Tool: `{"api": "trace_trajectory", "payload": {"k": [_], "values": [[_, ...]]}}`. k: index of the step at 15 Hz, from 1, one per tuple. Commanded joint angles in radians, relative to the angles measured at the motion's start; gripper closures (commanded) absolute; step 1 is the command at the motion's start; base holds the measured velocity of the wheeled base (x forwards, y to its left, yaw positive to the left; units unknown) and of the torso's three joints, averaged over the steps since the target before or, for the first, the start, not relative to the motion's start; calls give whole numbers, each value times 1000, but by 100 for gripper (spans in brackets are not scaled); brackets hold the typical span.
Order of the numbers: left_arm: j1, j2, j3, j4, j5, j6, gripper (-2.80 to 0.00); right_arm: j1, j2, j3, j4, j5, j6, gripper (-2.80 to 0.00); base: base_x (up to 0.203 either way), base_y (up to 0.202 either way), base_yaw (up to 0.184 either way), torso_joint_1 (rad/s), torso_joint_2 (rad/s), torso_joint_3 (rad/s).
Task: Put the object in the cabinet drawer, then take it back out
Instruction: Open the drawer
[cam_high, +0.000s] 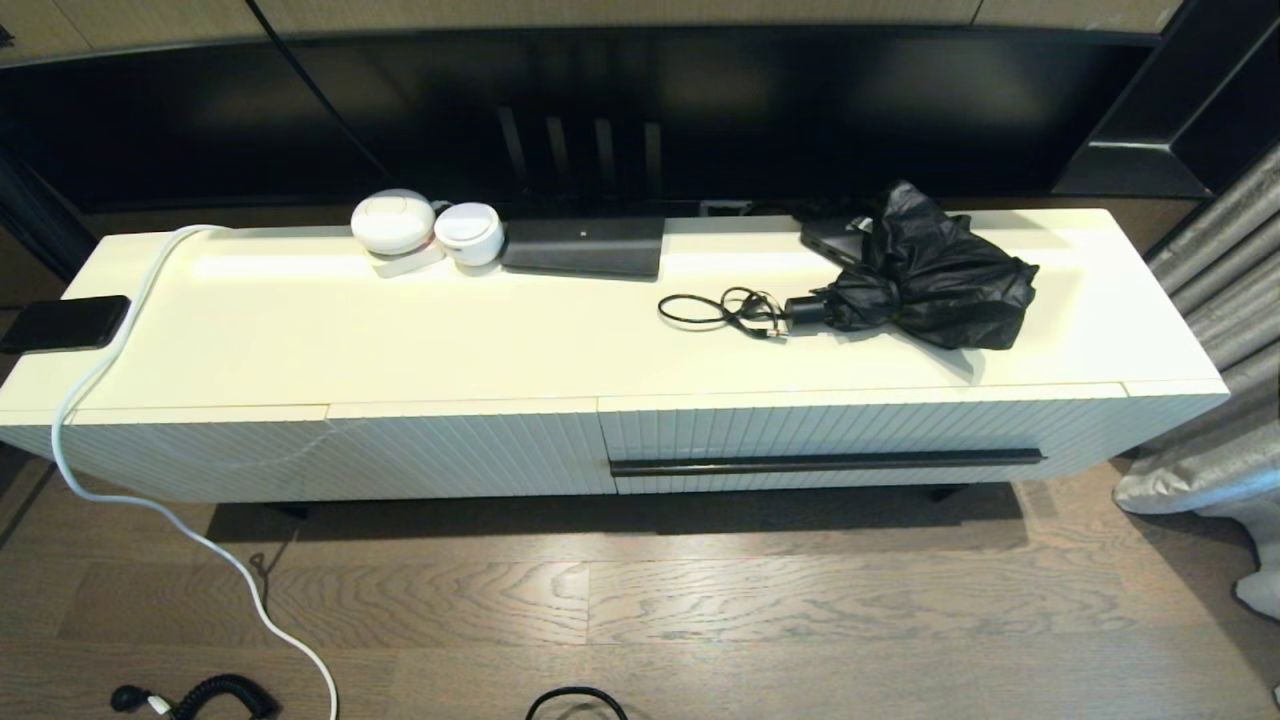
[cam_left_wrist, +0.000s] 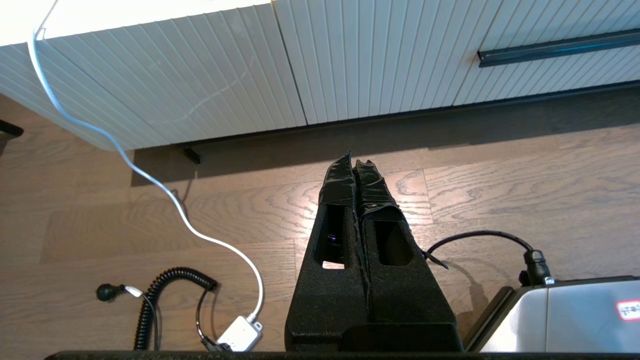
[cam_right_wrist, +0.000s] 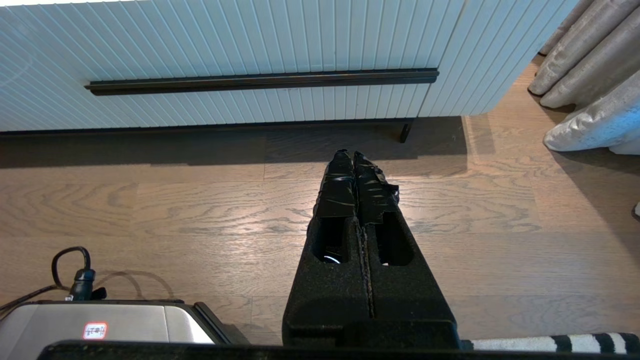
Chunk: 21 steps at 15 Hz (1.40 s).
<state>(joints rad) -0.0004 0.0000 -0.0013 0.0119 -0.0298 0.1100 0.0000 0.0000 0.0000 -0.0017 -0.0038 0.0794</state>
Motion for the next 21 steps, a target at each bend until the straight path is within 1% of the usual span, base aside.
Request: {"api": "trace_trajectory", "payload": {"k": [1, 12, 17, 18, 21], "values": [[0, 0, 1, 0, 1, 0, 0, 0, 0, 0, 0, -1, -1, 0, 0, 0, 0, 0, 0, 0], [0, 0, 1, 0, -1, 0, 0, 0, 0, 0, 0, -1, 5, 0, 0, 0, 0, 0, 0, 0], [-1, 0, 1, 0, -1, -1, 0, 0, -2, -4, 11, -4, -11, 0, 0, 0, 0, 0, 0, 0], [-1, 0, 1, 0, -1, 0, 0, 0, -2, -27, 32, -4, -13, 0, 0, 0, 0, 0, 0, 0], [-1, 0, 1, 0, -1, -1, 0, 0, 60, -195, 177, 12, -17, 0, 0, 0, 0, 0, 0, 0]]}}
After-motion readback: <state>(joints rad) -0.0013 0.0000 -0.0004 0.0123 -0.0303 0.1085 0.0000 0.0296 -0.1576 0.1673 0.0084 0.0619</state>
